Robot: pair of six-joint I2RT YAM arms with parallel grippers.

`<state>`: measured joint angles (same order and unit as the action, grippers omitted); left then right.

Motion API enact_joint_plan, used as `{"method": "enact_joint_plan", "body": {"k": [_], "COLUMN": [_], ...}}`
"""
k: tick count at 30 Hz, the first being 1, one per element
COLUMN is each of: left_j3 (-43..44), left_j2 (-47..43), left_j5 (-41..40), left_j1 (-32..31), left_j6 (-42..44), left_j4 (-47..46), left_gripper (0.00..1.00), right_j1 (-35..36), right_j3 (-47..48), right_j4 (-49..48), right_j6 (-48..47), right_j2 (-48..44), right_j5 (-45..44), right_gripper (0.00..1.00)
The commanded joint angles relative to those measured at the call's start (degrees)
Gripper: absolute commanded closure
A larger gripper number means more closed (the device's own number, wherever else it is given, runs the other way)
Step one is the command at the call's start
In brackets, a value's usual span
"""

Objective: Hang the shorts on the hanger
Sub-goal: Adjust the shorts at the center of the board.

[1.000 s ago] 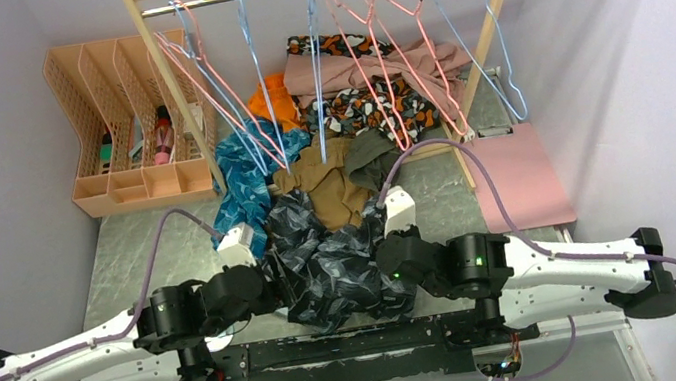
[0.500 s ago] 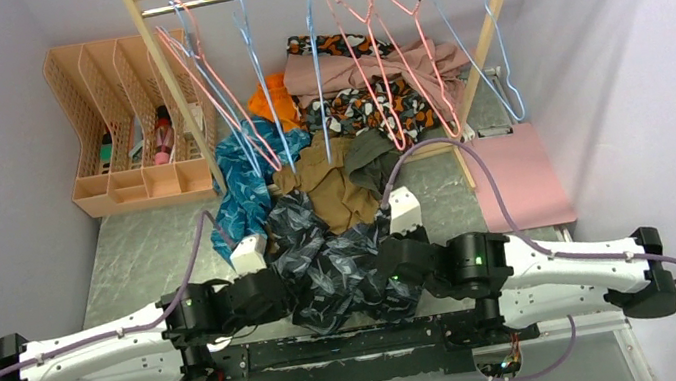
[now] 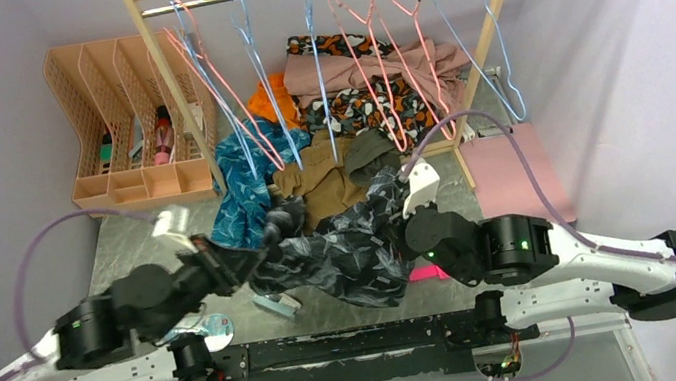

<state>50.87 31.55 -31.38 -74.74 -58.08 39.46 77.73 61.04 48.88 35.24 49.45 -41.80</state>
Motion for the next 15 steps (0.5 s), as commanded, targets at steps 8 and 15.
{"method": "enact_joint_plan", "body": {"k": [8, 15], "left_j3": [14.80, 20.35], "left_j2": [-5.99, -2.42], "left_j5": [0.29, -0.94], "left_j1": [-0.14, -0.10], "left_j6": [16.45, 20.09], "left_j4": [-1.11, 0.66], "left_gripper": [0.93, 0.93], "right_j1": [0.31, 0.24], "right_j3": [8.49, 7.26], "right_j4": [-7.62, -9.31], "right_j6": [-12.57, -12.01], "right_j2": [1.06, 1.87], "right_j5": [4.14, 4.02], "right_gripper": [1.00, 1.00]}}
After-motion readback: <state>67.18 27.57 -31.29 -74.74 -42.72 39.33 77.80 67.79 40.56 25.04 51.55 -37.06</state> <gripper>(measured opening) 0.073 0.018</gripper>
